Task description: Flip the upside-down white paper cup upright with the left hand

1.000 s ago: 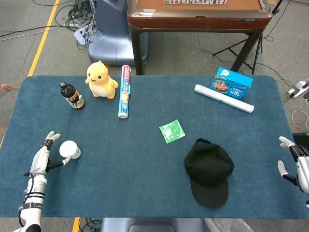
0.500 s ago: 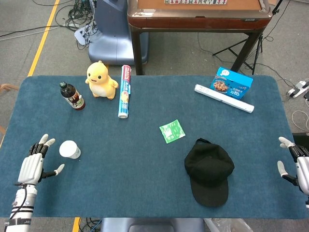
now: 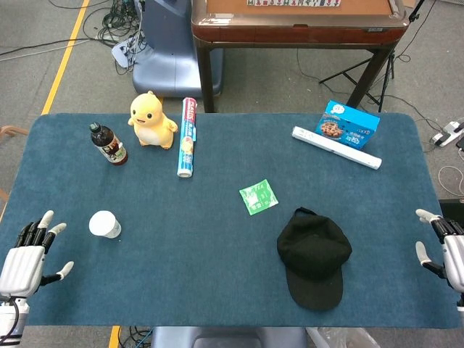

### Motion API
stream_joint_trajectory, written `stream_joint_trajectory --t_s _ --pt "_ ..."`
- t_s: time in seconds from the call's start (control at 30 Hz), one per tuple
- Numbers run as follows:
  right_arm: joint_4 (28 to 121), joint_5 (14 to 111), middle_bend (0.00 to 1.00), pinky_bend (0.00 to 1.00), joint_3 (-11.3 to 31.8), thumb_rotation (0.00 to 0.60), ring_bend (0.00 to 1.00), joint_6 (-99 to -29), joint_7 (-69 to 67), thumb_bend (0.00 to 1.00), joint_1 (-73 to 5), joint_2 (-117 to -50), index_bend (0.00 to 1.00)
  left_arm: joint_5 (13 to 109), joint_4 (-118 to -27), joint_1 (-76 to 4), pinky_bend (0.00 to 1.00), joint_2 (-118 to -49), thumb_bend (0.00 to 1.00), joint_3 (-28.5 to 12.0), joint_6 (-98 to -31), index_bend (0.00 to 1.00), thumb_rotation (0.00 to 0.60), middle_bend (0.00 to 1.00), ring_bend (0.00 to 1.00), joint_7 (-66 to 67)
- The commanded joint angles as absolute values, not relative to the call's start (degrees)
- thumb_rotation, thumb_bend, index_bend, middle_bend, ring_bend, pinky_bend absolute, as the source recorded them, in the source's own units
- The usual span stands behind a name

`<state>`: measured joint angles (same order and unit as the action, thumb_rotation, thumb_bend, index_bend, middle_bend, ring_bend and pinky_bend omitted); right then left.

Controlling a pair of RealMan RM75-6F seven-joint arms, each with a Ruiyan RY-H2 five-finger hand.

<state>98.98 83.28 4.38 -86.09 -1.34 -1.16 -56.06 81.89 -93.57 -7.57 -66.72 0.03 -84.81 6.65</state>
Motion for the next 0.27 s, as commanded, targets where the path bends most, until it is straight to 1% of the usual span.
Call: stream_joint_trajectory --t_s 0.03,0.27 --pt "98.8 83.1 0.31 0.47 4.6 0.6 0.28 -86.2 -0.9 0.44 -1.2 -56.3 0.25 81.8 -92.9 -7.1 0.05 -65.1 0.18 0.3 -83.8 0.2 0.6 0.0 0.0 4.8" --pt "97.7 80.8 0.31 0.47 5.4 0.6 0.28 -84.7 2.1 0.44 -2.2 -57.6 0.25 80.8 -93.6 -6.5 0.05 -64.4 0.18 -0.5 -83.9 0.2 0.6 0.0 0.0 5.3"
